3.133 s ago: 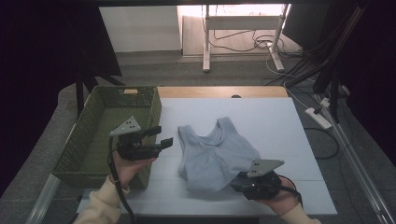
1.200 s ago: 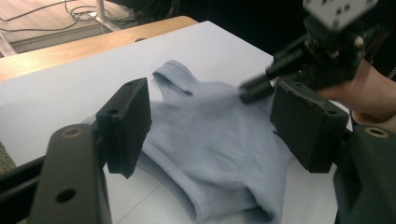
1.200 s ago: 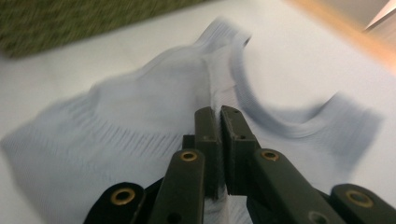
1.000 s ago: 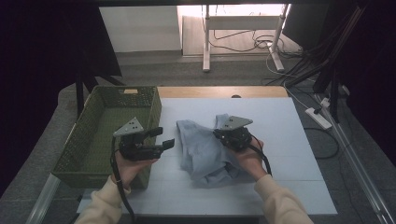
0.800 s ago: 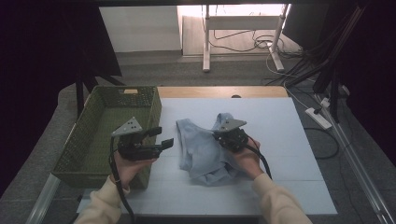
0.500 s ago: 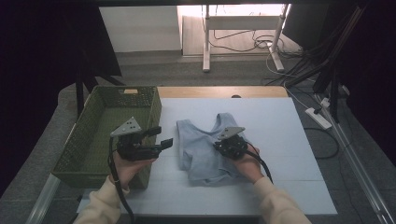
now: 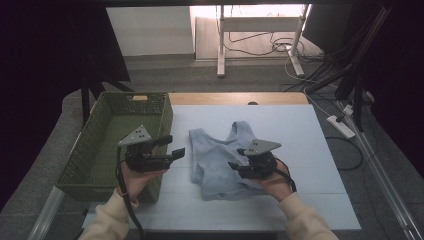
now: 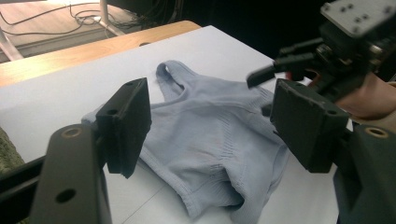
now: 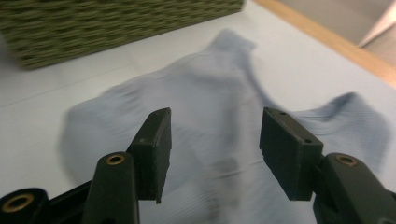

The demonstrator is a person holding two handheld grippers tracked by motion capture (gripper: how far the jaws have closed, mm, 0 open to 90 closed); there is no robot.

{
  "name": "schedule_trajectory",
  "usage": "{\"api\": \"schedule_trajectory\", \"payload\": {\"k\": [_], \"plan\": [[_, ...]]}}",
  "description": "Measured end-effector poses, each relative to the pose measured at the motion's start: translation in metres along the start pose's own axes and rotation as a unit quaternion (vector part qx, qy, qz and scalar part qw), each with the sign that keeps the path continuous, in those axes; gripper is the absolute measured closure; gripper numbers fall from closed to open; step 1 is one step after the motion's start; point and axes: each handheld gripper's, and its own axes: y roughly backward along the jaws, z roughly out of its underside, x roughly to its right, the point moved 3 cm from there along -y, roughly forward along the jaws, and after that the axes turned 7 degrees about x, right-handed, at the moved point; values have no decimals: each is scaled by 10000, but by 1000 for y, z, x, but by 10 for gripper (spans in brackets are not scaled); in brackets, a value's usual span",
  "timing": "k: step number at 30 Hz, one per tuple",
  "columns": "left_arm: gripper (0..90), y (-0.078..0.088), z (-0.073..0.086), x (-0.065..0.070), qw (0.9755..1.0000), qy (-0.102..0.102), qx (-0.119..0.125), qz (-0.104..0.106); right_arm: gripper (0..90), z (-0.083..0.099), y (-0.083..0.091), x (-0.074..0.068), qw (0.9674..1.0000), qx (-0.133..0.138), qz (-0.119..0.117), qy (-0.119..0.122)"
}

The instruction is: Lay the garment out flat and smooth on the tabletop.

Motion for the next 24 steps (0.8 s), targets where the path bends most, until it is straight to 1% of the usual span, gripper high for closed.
{"api": "schedule_trajectory", "payload": {"k": [2,6,7,9,11,12,14,17,19,22,24], "plan": [[295,0,0,0,10000,-5,-3,5,441,2,1,-9,9998,-37,-175,-14],[295,-1,1,0,10000,16,-10,2,440,8,-2,-27,9986,-169,-492,100],[295,-1,1,-1,10000,19,-9,-1,439,8,-3,-29,9984,-176,-532,117],[295,-1,1,0,10000,14,-10,-1,436,9,-7,-35,9974,-230,-665,138],[295,0,1,-1,10000,11,-5,-2,436,9,-10,-41,9961,-196,-858,28],[295,0,0,-1,10000,9,-4,-4,436,8,-11,-44,9956,-190,-913,19],[295,0,0,-1,10000,17,2,-2,431,7,-14,-53,9943,-219,-1033,107],[295,0,1,-1,10000,29,8,1,427,6,-20,-63,9928,-260,-1152,218],[295,0,1,-1,10000,29,5,-4,419,7,-26,-69,9919,-302,-1213,221],[295,0,0,-1,10000,17,0,0,402,8,-33,-75,9912,-413,-1212,347],[295,0,0,-1,10000,21,4,1,392,9,-36,-77,9907,-462,-1222,379]]}}
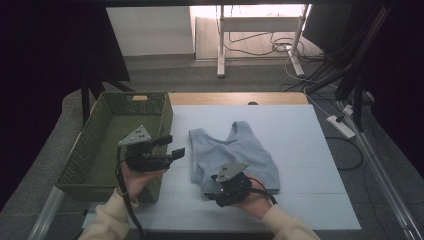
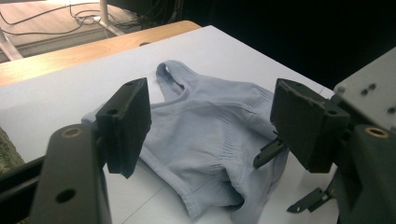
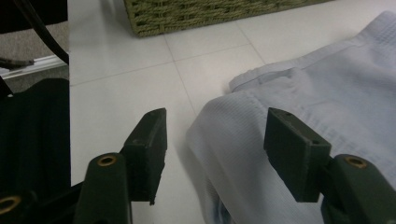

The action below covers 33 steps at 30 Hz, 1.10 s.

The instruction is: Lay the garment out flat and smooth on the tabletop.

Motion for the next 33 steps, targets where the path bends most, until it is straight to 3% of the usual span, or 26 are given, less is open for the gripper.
{"api": "schedule_trajectory", "payload": {"k": [11,14,18,21,25,28,33], "plan": [[295,1,0,0,10000,31,33,-10,374,11,-30,-4,9983,-563,-80,149],[294,1,0,-1,10000,42,37,-12,375,15,-37,-4,9980,-628,-54,68],[295,1,0,-1,10000,39,45,-14,385,20,-44,-3,9967,-792,3,172],[294,0,0,-1,10000,41,37,-17,443,21,-45,-2,9961,-832,99,280],[294,0,0,-1,10000,33,26,-16,623,20,-42,1,9955,-853,253,335],[295,0,0,-1,10000,30,22,-13,761,18,-38,4,9968,-737,220,224],[294,1,1,-2,10000,34,24,-20,809,12,-26,4,9986,-506,71,97]]}}
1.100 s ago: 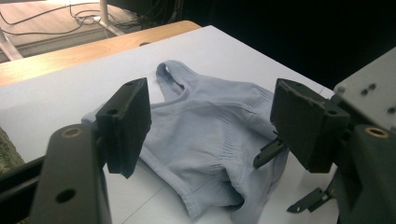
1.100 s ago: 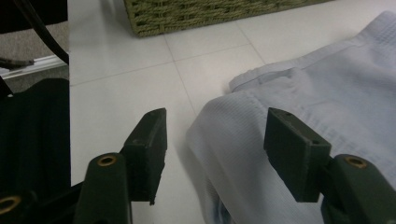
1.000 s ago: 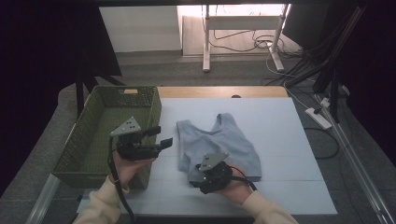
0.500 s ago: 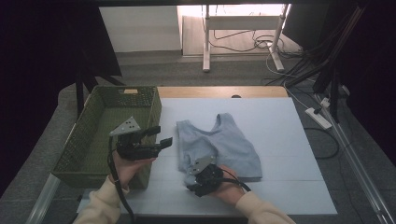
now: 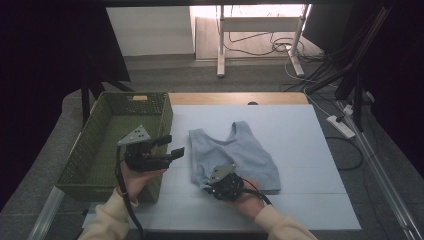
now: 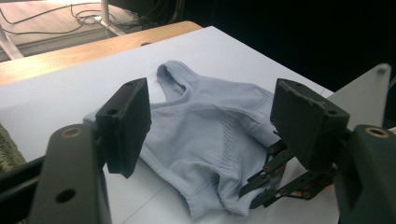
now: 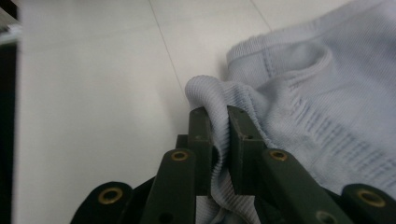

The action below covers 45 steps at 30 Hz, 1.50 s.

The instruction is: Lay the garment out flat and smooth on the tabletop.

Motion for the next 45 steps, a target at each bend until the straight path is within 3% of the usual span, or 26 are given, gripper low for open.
{"api": "schedule_trajectory", "payload": {"k": [5,7,10,12,15,18,23,25,28,32,37,42,45], "plan": [[294,2,-1,0,10000,-11,19,-1,811,-12,20,-5,9989,381,-233,-166],[294,2,-2,0,10000,0,33,-6,811,-18,30,-10,9980,551,-281,-108],[294,3,-2,-1,10000,5,45,-6,811,-24,43,-18,9971,675,-349,-77],[294,3,-2,-1,10000,8,41,-5,811,-25,44,-23,9957,725,-537,-185],[294,2,-2,0,10000,-9,32,-1,808,-23,33,-30,9964,553,-632,-102],[294,2,-2,0,10000,-14,27,6,807,-17,17,-34,9957,395,-817,-207],[294,1,-1,-1,10000,4,18,1,808,-21,1,-36,9951,385,-894,-186],[294,1,-1,0,10000,-6,17,3,800,-20,-2,-35,9943,356,-960,-295],[294,1,-1,0,10000,-12,15,6,706,-13,-6,-31,9923,268,-1076,-546],[294,1,-1,0,10000,-11,18,6,538,-16,3,-30,9925,481,-983,-539],[294,1,-1,0,10000,0,9,16,449,-17,40,-14,9937,880,-453,-532],[294,0,-1,2,10000,-17,3,21,404,6,63,7,9932,791,-42,-854],[294,0,-1,1,10000,-1,3,18,396,20,70,12,9948,552,318,-797]]}}
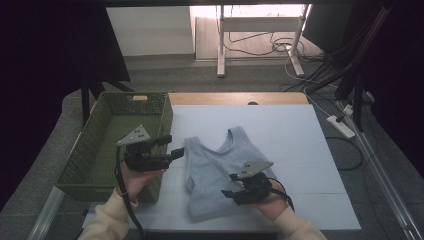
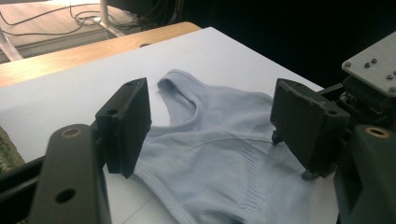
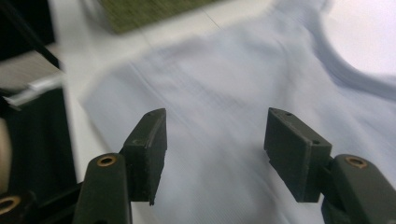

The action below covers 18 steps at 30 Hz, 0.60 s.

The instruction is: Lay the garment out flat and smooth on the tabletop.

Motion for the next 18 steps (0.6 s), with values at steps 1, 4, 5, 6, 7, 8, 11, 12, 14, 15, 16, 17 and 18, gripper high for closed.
{"api": "schedule_trajectory", "payload": {"k": [1,4,5,6,7,8,11,12,14,15,16,17,18], "plan": [[294,0,0,0,10000,-1,-1,-3,396,2,2,1,10000,-31,59,12],[294,0,0,1,10000,-12,-6,1,407,12,7,8,9988,-267,412,35],[294,-1,0,1,10000,-13,-9,2,413,15,6,11,9981,-392,475,15],[294,-1,0,1,10000,-10,-9,5,432,18,5,13,9980,-442,455,-72],[294,-1,0,1,10000,-13,-14,7,453,20,4,14,9981,-453,392,-139],[294,-1,0,2,10000,-18,-17,7,497,22,1,16,9978,-536,373,-146],[294,-1,0,2,10000,-32,-19,5,679,25,-8,17,9963,-807,306,10],[294,-1,0,2,10000,-32,-21,7,760,28,-12,17,9957,-868,313,122],[294,-2,0,3,10000,-37,-28,9,792,27,-15,18,9955,-858,304,256],[294,-2,0,3,10000,-41,-29,8,804,25,-14,18,9959,-777,350,291],[294,-1,0,3,10000,-49,-32,10,810,20,-12,18,9967,-642,386,310],[294,-1,0,2,10000,-37,-21,7,814,16,-10,19,9969,-527,470,342],[294,-1,0,2,10000,-23,-17,3,819,9,-5,21,9967,-338,610,411]]}}
